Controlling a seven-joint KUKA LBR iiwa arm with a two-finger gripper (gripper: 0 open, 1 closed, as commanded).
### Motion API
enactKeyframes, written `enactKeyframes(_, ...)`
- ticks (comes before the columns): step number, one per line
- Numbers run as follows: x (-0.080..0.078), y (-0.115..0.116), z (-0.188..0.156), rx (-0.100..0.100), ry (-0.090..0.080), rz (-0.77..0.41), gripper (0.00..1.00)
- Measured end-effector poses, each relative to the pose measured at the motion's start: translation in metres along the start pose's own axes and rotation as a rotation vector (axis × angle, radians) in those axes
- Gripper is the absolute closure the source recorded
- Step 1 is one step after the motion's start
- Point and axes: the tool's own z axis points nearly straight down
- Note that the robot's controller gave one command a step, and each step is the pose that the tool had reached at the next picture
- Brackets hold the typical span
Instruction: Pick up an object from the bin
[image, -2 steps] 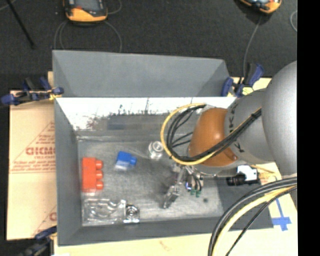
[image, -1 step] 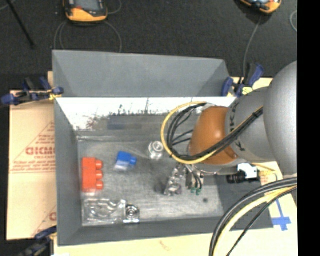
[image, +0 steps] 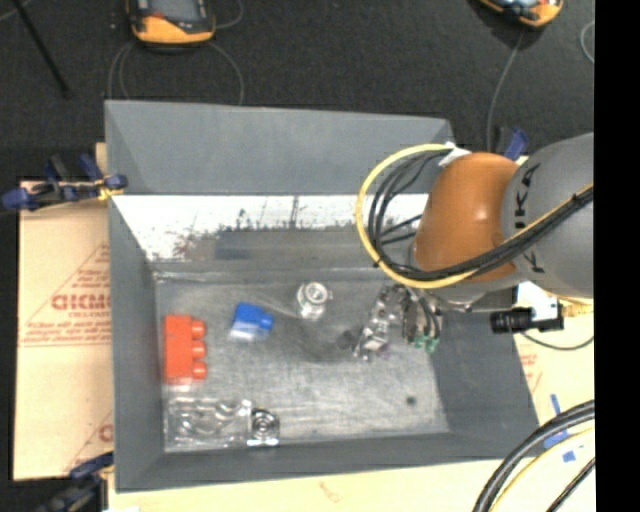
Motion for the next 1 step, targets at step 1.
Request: enactKeyframes(1, -0.001, -0.0019, -0.048, 0.001, 0.002, -0.004, 1.0)
